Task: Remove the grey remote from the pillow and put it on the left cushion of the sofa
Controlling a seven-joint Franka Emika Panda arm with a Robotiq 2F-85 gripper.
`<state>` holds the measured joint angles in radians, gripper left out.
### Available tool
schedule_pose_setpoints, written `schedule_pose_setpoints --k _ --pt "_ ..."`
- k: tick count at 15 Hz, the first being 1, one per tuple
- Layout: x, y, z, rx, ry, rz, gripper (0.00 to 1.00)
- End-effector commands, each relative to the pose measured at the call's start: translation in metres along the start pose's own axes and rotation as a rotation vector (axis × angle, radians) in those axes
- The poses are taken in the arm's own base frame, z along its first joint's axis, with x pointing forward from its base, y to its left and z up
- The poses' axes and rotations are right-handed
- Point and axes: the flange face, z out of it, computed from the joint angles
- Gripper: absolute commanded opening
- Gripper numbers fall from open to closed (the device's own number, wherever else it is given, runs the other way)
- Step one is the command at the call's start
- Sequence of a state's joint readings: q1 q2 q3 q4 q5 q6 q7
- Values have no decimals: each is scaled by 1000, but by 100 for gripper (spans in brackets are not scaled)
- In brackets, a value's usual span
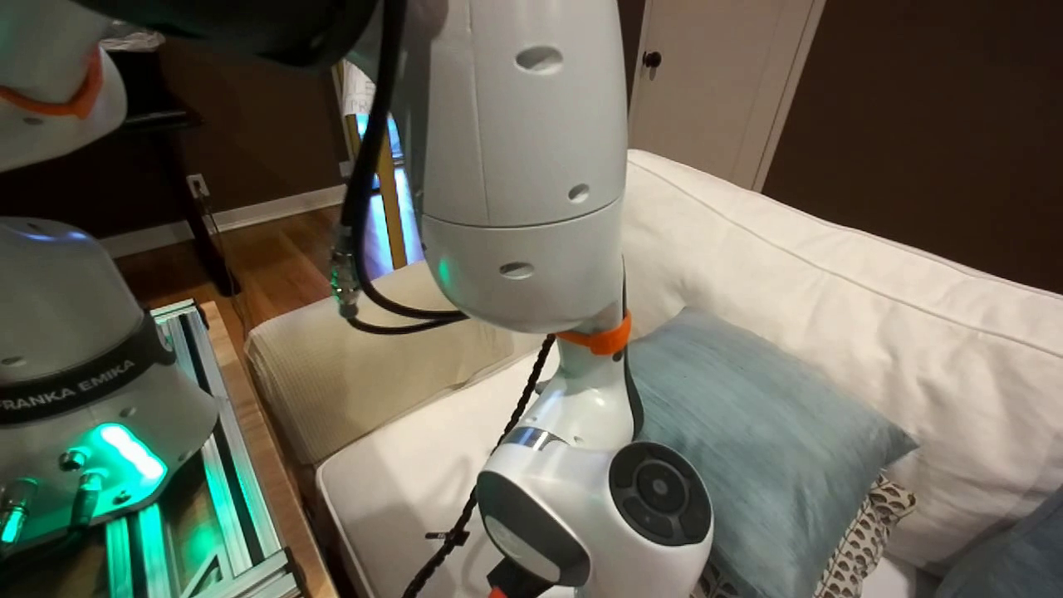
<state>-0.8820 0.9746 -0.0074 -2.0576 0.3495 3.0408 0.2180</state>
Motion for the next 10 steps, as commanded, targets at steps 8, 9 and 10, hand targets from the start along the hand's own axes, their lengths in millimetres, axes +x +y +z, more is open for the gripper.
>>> schedule_pose_setpoints --k 8,9,10 --pt "-11 6 -40 7 -22 -155 100" --pt "-12 11 -50 -6 -13 -195 100" --pt "-13 17 -60 -14 -6 -233 100"
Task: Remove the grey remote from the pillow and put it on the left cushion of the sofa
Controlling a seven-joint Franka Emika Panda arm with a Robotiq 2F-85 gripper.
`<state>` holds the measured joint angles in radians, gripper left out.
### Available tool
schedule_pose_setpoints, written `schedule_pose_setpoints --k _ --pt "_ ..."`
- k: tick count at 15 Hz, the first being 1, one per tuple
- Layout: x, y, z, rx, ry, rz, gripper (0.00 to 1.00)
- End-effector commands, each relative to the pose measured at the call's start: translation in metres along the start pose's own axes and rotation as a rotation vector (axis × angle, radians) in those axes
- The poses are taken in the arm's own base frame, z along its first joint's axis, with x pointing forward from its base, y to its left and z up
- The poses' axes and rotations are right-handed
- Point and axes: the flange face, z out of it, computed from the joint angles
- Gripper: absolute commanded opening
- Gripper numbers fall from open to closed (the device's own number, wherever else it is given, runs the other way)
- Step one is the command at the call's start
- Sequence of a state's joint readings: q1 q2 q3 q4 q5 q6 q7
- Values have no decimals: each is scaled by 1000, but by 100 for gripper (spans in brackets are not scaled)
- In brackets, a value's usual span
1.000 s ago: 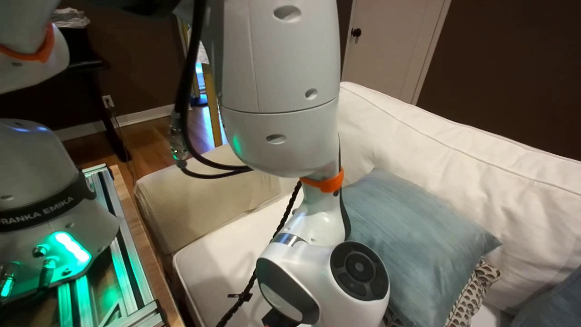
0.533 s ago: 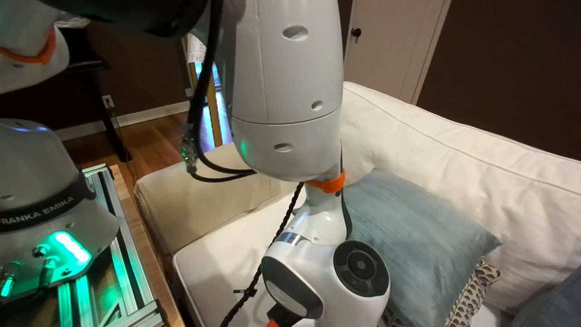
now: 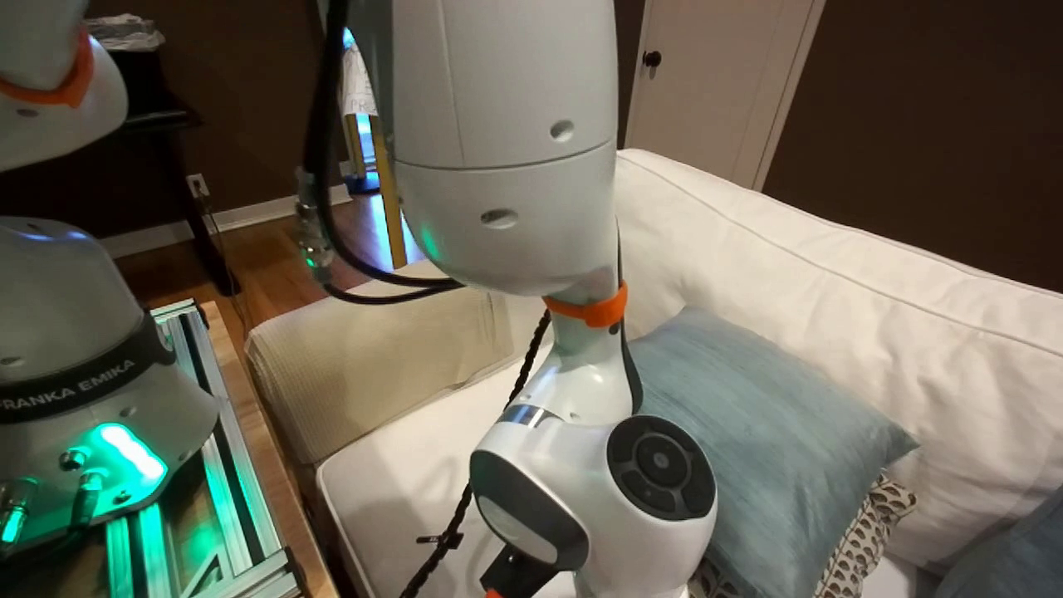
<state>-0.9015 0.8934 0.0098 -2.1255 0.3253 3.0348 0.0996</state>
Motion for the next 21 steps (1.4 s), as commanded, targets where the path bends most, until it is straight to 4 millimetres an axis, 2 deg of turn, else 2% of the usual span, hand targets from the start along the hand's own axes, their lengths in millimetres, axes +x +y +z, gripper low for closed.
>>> schedule_pose_setpoints --k 1,6,13,18,21 --pt "-12 22 -45 -31 -3 -150 100" --pt "-9 44 -98 -23 6 -362 100" --pt "6 77 -161 -27 -99 -520 100" --pt "13 85 -200 -60 -88 -545 100" --pt "14 87 -217 -83 -66 -558 100"
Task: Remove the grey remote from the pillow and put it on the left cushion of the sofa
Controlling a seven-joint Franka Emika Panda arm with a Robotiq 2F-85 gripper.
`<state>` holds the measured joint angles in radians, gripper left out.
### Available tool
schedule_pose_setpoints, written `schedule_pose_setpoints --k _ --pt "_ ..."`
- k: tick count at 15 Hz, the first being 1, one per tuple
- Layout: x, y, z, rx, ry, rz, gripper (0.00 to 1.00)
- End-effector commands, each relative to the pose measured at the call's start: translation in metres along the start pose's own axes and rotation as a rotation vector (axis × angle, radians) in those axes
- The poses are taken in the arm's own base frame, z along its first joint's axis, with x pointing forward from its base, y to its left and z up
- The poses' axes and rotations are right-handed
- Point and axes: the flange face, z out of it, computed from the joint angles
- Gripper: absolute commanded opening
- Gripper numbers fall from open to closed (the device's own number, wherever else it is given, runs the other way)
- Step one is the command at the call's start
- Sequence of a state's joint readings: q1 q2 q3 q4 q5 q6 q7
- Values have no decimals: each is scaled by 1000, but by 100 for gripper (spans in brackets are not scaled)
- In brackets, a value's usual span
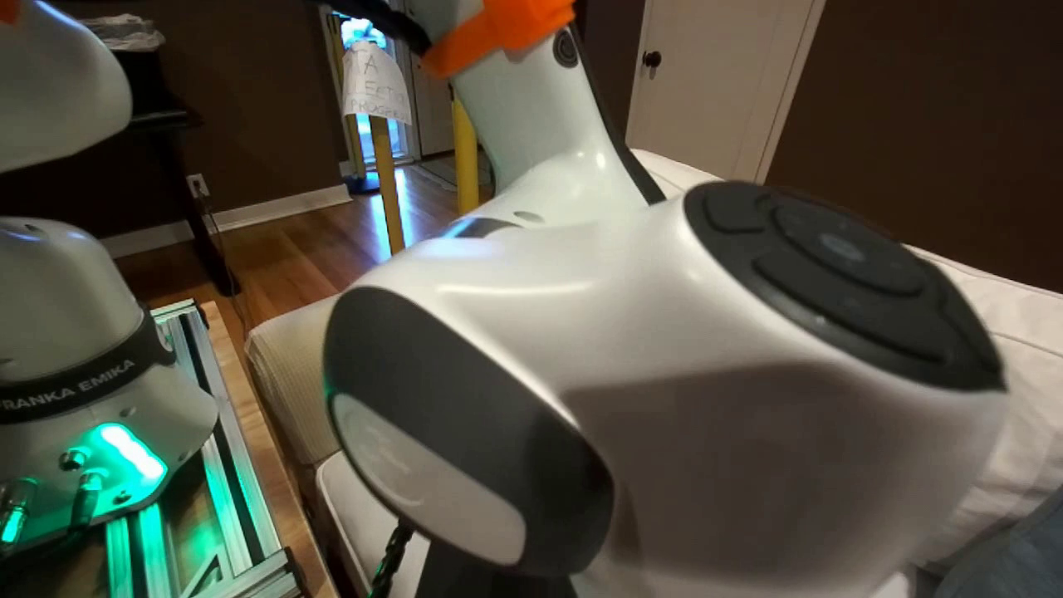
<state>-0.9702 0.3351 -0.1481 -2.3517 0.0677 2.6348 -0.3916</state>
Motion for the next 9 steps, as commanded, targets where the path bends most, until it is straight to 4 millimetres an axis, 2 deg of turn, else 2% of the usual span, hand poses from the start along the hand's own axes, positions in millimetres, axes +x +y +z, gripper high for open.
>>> schedule_pose_setpoints --k 1,9 --pt "0 1 -7 -10 4 -6 100" --pt "1 0 -9 -13 9 -6 100"
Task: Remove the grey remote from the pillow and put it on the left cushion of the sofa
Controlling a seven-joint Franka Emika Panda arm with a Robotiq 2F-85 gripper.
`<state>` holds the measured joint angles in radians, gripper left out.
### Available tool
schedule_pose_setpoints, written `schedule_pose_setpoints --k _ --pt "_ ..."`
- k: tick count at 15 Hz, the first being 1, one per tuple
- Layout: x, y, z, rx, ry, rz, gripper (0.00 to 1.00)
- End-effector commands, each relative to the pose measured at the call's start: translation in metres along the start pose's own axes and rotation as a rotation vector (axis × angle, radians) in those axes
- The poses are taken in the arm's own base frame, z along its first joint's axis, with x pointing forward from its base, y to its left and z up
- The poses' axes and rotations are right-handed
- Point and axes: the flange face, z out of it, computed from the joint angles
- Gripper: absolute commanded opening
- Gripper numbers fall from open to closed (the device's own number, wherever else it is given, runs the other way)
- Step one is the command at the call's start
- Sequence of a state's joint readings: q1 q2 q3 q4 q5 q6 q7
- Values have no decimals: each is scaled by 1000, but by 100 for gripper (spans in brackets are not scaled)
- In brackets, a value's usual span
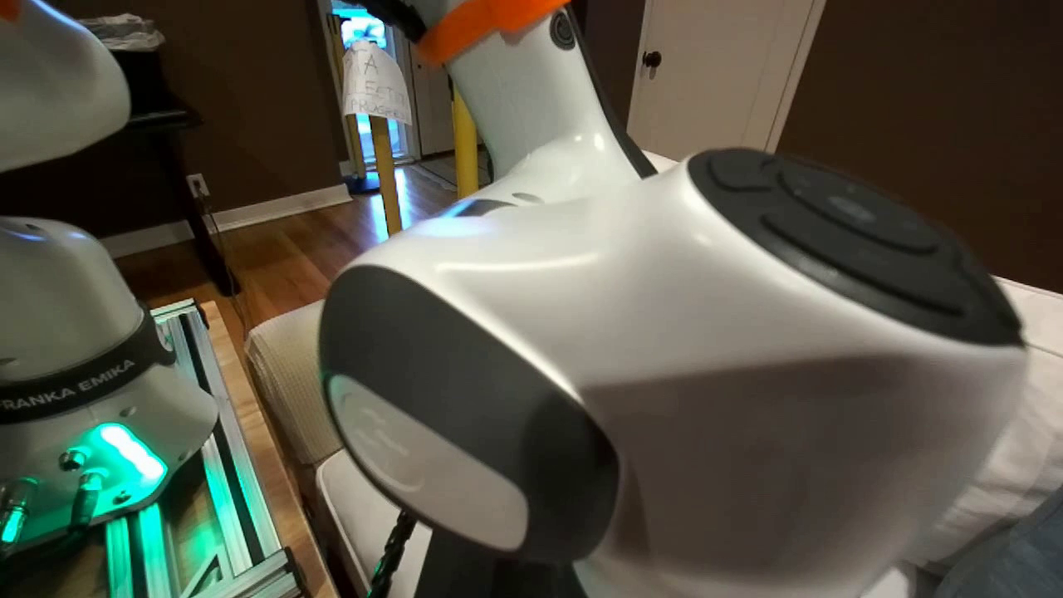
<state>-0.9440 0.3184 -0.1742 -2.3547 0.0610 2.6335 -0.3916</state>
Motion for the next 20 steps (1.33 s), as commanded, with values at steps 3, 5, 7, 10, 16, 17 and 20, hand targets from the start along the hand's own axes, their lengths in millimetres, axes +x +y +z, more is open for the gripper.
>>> schedule_pose_setpoints --k 3,5,7,10,16,17,20 --pt "0 0 -1 0 0 0 100" --pt "0 0 -1 0 0 0 100" --pt "1 -3 -2 15 -1 -1 100" --pt "4 -21 -9 -19 26 22 100" --pt "10 -56 -19 -52 60 8 100" --pt "11 -59 -20 -61 69 -4 100" --pt "21 -59 -18 -46 60 -5 100"
